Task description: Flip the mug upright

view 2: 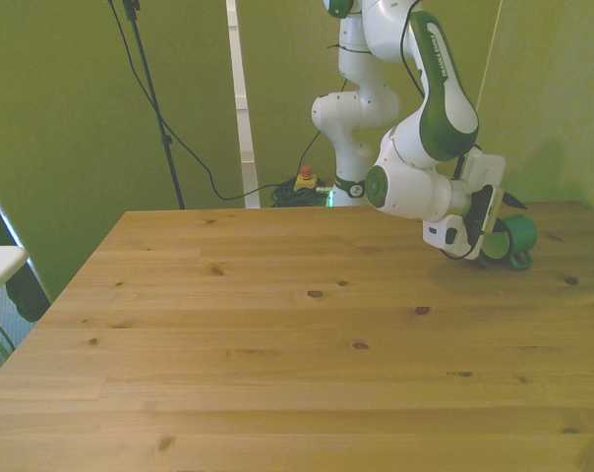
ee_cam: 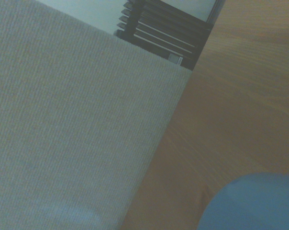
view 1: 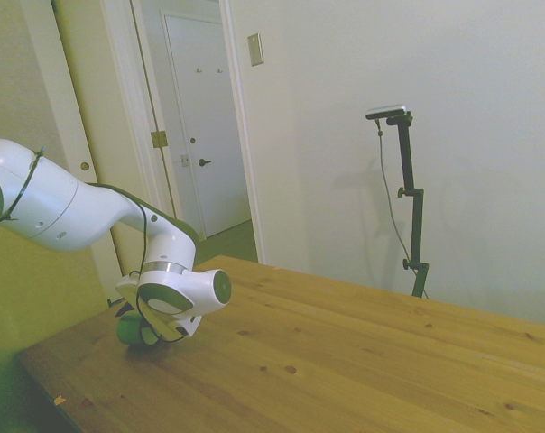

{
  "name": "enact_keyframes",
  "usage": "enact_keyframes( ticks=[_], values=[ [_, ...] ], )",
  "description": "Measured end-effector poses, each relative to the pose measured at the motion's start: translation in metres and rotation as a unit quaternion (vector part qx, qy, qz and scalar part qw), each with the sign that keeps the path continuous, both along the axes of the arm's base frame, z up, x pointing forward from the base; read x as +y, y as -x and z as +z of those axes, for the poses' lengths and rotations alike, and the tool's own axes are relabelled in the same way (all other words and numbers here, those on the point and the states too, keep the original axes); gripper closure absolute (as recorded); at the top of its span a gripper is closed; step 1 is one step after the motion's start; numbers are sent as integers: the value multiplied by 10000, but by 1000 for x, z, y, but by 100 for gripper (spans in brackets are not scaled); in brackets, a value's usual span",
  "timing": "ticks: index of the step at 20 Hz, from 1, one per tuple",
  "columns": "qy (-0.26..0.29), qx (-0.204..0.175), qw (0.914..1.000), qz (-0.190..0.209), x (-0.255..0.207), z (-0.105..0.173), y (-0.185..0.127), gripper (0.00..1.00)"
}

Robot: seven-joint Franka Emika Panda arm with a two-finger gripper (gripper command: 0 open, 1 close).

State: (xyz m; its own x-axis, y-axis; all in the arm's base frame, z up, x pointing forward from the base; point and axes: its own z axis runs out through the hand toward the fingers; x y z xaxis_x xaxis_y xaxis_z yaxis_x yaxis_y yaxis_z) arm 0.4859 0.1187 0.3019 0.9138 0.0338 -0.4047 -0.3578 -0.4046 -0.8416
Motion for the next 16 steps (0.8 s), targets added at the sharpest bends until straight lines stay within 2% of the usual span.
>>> enact_keyframes(
  ticks=[10, 16],
  values=[
    [-61, -20, 10000, 60, 2, 2, 0, 100],
    [70, -314, 9993, 201, 13, 27, 4, 100]
  ],
)
